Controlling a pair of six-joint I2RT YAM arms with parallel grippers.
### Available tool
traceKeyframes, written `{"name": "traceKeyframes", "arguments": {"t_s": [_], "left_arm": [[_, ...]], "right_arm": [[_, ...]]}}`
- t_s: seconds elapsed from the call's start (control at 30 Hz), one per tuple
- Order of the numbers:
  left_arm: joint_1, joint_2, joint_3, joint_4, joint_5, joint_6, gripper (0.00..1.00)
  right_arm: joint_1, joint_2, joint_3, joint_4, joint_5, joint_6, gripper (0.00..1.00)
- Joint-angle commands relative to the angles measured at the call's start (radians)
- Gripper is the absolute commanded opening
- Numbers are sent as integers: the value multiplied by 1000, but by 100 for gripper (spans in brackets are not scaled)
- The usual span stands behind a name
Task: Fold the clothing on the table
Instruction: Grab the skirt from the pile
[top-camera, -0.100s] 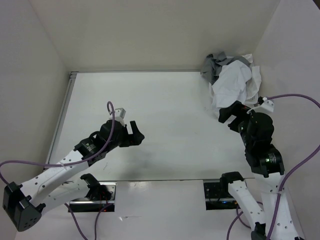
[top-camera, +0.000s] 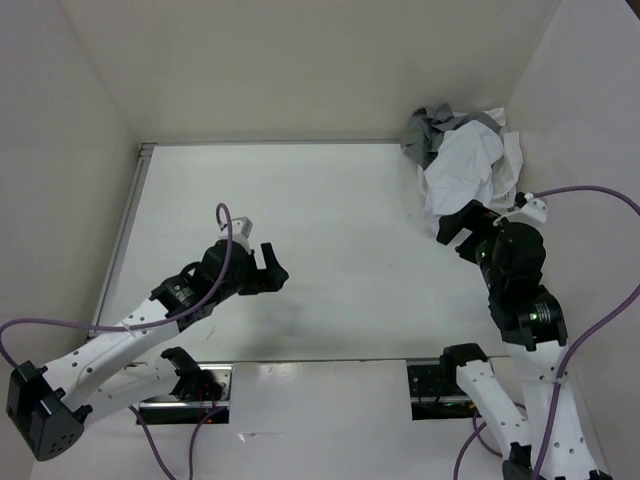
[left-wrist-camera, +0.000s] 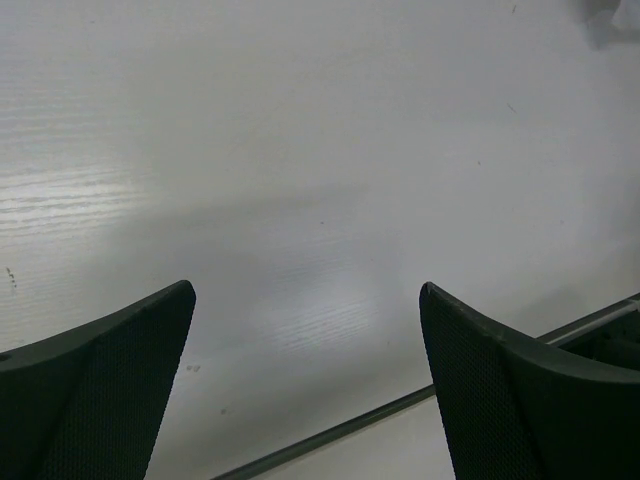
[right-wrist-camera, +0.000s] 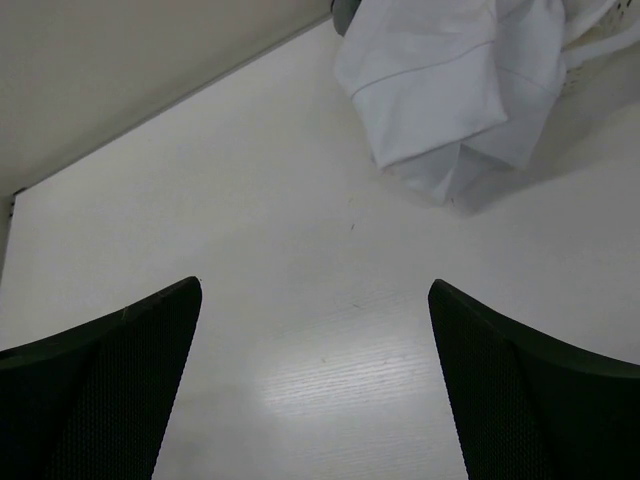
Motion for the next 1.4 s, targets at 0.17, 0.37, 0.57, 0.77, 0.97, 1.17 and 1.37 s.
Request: {"name": "traceKeyframes", "arguments": {"t_s": [0.17, 0.37, 0.57, 0.77, 0.97, 1.17, 1.37], "left_arm": [[5, 27, 7, 2, -21, 4, 99], [5, 48, -2, 32, -12, 4, 99], [5, 39, -12, 42, -2, -5, 99], [15, -31, -31, 33, -12, -5, 99], [15, -71, -53, 42, -12, -5, 99], [15, -42, -53, 51, -2, -5, 99], [15, -21, -44, 51, 8, 4, 99]], "right_arm": [[-13, 163, 15, 16, 149, 25, 99], [-98, 377, 71, 132, 123, -40, 91], [-156, 581, 163, 196, 145, -51, 67], [-212, 760, 232, 235, 133, -33, 65], [-245, 850, 286, 225, 209, -22, 65], [-256, 881, 285, 240, 229, -22, 65], [-288, 933, 285, 258, 196, -13, 50]]}}
